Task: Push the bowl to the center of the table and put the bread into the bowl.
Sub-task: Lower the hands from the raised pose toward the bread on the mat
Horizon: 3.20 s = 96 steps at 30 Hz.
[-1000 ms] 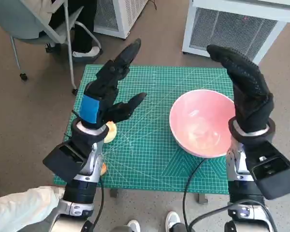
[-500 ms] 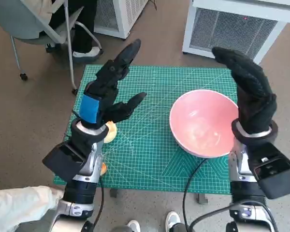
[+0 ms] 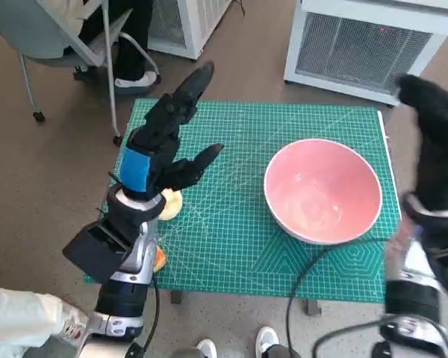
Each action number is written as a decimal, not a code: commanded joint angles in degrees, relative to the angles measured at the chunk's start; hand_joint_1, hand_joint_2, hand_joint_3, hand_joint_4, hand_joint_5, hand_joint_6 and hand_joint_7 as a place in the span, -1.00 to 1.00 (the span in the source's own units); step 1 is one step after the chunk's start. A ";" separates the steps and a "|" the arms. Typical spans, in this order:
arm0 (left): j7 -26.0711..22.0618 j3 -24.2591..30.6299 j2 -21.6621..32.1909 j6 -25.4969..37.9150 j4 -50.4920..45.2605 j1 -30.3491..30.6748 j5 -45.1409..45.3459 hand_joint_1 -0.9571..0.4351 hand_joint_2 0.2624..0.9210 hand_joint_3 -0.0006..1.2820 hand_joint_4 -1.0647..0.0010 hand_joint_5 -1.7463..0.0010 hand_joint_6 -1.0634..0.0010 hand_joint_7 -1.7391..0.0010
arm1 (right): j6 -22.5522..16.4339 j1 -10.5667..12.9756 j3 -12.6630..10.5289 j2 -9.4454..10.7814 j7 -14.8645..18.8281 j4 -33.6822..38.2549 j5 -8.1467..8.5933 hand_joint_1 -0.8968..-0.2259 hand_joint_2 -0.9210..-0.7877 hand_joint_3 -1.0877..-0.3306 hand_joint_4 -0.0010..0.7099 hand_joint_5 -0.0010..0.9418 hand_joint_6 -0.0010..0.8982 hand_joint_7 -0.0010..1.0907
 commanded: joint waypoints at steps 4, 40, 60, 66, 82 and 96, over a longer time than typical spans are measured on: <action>0.51 0.25 0.08 -0.22 0.07 0.47 0.12 -0.17 1.00 -0.48 0.47 1.00 0.19 0.97 | 0.90 0.26 -2.90 -2.15 -6.63 12.95 -2.94 -0.07 -1.00 -0.27 -0.24 -0.99 -0.91 -0.16; 1.96 1.24 1.82 0.79 -2.21 2.27 1.15 -0.27 1.00 -0.38 0.46 1.00 0.18 0.97 | 27.70 -6.60 -3.91 5.98 -10.71 33.53 -3.71 0.21 -1.00 -0.49 -0.40 -0.98 -0.66 -0.63; 4.09 1.59 3.02 1.16 -4.94 4.80 2.59 -0.29 1.00 -0.33 0.46 1.00 0.16 0.96 | 29.60 -12.33 -6.26 12.81 -9.49 34.05 -2.80 0.19 -1.00 -0.46 -0.43 -1.00 -0.63 -0.67; 4.30 1.97 3.55 1.34 -5.44 5.48 2.60 -0.30 1.00 -0.33 0.45 1.00 0.16 0.96 | 30.68 -14.07 -6.74 14.34 -9.78 34.20 -2.31 0.17 -1.00 -0.45 -0.47 -1.00 -0.64 -0.67; 4.77 2.88 4.73 1.29 -6.08 6.96 2.87 -0.34 1.00 -0.33 0.44 1.00 0.17 0.96 | 34.05 -17.79 -8.38 16.40 -11.57 34.53 -1.62 0.23 -1.00 -0.44 -0.45 -0.98 -0.60 -0.65; 1.69 4.89 11.36 0.08 -9.13 11.60 3.69 -0.34 1.00 -0.33 0.45 1.00 0.19 0.98 | 27.00 -18.55 -6.29 13.52 -9.85 31.84 -3.79 0.14 -1.00 -0.39 -0.42 -0.98 -0.58 -0.65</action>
